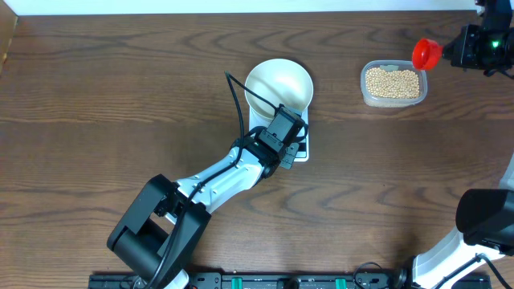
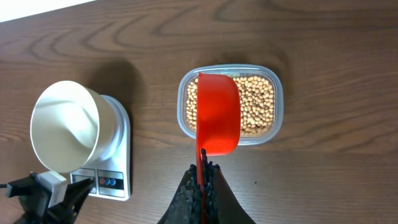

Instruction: Scoop item into bowl and weigh 50g on scale

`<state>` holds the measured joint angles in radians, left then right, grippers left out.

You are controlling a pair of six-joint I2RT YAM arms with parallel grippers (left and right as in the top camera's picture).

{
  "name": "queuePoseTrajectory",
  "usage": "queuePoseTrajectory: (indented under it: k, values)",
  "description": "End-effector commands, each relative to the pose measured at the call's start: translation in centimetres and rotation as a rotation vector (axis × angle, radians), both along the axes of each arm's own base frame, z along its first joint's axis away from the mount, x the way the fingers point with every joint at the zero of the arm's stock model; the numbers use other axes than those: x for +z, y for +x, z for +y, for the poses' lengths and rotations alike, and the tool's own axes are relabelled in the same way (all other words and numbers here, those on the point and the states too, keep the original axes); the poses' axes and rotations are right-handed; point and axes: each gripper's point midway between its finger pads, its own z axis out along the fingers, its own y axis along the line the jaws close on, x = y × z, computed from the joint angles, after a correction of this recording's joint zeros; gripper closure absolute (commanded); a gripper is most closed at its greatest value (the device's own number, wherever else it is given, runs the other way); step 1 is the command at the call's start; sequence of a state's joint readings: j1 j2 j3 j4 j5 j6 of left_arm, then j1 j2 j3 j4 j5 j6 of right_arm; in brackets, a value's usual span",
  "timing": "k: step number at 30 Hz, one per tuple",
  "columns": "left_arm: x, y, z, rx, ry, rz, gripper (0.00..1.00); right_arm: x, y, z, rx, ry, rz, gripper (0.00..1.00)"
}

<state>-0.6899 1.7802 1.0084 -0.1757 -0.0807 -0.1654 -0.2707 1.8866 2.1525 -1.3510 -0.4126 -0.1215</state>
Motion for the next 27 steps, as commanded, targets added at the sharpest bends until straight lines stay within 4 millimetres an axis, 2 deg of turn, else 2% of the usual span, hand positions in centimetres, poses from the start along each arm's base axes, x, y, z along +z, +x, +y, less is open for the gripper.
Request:
queuePoseTrajectory:
  k: [1,20,27]
  values:
    - [0.7,0.5,-0.2,-0.010,-0.006,-0.018,0.93,-0.1,0.1,0.4,0.023,0.008,-0.001,0.99]
    - [-2.8,0.1,-0.5,-0.025,0.010,0.045,0.93,-0.1,0.1,0.4,0.023,0.008,0.000,0.99]
    - [-2.5,0.4,-1.0,-0.031,-0.010,0.034,0.93,-0.1,0.1,0.4,0.023,0.008,0.000,0.99]
